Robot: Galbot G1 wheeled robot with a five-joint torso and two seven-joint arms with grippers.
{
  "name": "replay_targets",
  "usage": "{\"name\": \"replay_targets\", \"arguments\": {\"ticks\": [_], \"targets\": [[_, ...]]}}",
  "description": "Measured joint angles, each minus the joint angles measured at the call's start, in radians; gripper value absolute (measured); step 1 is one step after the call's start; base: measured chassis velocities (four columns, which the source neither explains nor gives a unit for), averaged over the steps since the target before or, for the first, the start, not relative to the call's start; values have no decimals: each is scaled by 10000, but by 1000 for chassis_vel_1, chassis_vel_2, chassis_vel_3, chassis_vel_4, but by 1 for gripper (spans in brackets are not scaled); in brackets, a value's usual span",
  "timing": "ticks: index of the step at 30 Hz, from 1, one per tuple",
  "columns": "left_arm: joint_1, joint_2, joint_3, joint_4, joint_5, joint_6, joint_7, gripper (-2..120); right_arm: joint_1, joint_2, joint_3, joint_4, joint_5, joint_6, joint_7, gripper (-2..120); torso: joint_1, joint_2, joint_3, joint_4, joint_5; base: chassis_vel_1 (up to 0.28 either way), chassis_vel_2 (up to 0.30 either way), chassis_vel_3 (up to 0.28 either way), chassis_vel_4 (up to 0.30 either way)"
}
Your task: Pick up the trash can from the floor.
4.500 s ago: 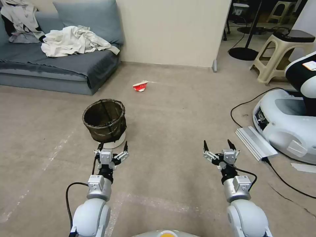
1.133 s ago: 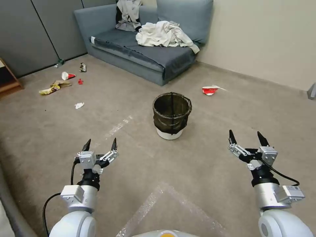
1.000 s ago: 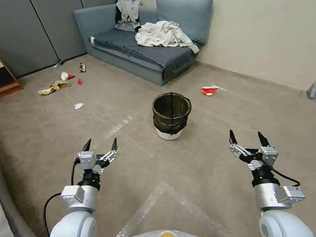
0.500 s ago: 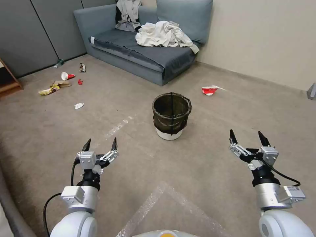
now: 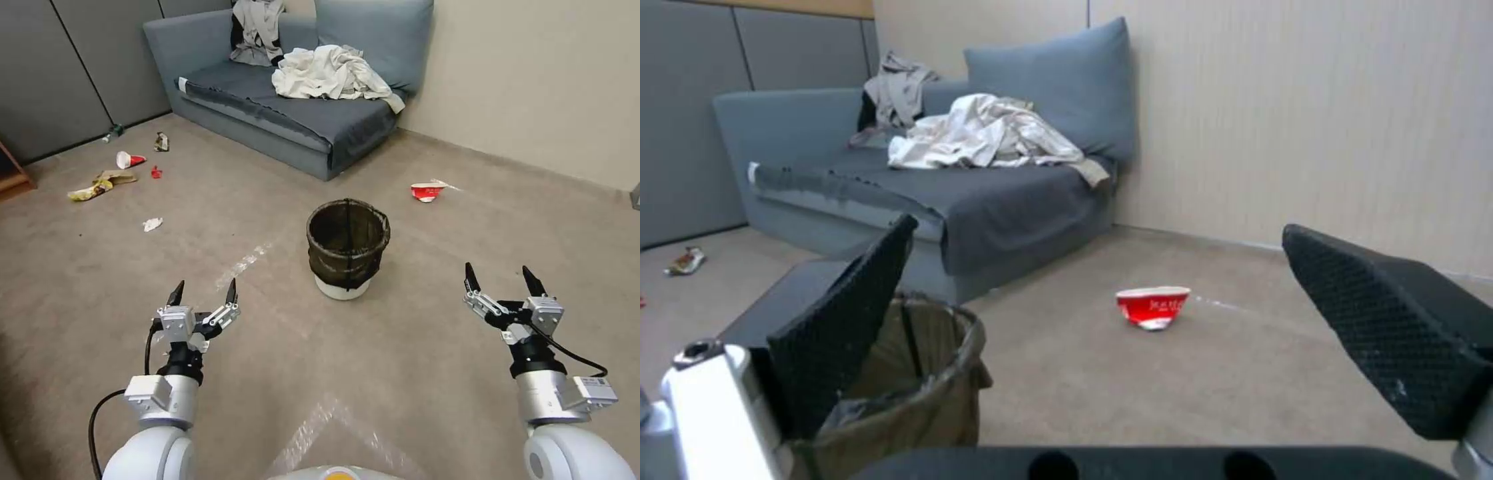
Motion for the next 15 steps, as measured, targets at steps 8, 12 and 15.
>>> {"name": "replay_targets", "arguments": {"ticks": [8, 12, 15], "targets": [[-18, -2, -5, 51, -9, 0, -2, 100, 12, 3, -9, -30, -17, -8, -1, 100, 0, 0, 0, 0, 0, -120, 126, 128, -123], [-33, -5, -5, 67, -11, 1, -3, 100, 23, -4, -10, -41, -21, -11, -1, 100, 0, 0, 0, 0, 1, -110, 125, 102, -125], [-48, -6, -5, 85, -15, 3, -4, 100, 33, -5, -18, -49, -26, -14, -1, 100, 0, 0, 0, 0, 0, -137, 134, 140, -130]]}}
